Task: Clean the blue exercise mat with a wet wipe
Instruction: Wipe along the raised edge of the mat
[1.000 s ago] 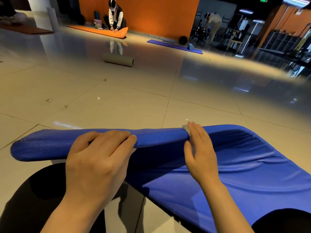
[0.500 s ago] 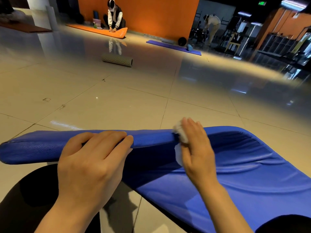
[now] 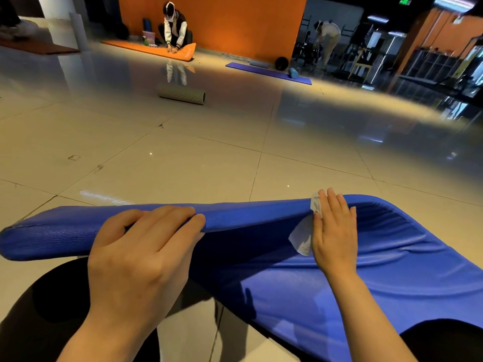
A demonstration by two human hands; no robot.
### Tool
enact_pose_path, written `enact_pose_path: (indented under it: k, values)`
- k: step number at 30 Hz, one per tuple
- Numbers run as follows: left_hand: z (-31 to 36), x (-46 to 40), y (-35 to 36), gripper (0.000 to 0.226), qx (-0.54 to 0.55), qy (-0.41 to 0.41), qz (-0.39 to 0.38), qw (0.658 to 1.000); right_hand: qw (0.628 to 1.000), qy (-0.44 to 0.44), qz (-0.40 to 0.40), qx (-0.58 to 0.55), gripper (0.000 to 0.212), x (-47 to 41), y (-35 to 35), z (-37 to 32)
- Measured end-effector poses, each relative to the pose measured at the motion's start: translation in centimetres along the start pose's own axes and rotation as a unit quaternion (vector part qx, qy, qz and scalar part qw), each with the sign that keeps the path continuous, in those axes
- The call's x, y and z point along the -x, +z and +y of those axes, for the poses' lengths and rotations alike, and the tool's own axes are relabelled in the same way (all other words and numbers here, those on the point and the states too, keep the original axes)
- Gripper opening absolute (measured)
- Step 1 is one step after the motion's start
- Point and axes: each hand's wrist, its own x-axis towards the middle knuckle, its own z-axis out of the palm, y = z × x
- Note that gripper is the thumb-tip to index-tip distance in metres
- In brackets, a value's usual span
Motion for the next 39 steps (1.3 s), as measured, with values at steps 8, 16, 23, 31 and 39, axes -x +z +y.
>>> enact_pose_path:
  k: [8, 16, 23, 31, 39]
  values:
    - [-0.5, 0.2, -0.1, 0.010, -0.005, -0.019, 0.006, 1.000, 0.967, -0.100, 0.006, -0.236, 0.050, 3.2, -0.3, -10.7]
    - [-0.5, 0.1, -0.3, 0.010, -0.001, -0.007, 0.005, 1.000, 0.976, -0.209, 0.052, -0.033, 0.062, 0.9, 0.4, -4.7]
    - [-0.7, 0.2, -0.2, 0.012, 0.000, -0.025, -0.004, 1.000, 0.987, -0.153, -0.026, 0.038, 0.040, -2.1, -1.1, 1.3]
    - [0.3, -0.4, 0.9, 0.029, -0.014, -0.103, -0.047, 0.994, 0.982, -0.190, -0.004, 0.025, 0.019, -1.5, -3.2, -3.8]
    - [2.4, -2.2, 3.7, 0.030, -0.001, -0.085, -0.069, 0.994, 0.933, -0.342, 0.109, 0.011, 0.028, 0.7, -4.8, -9.0]
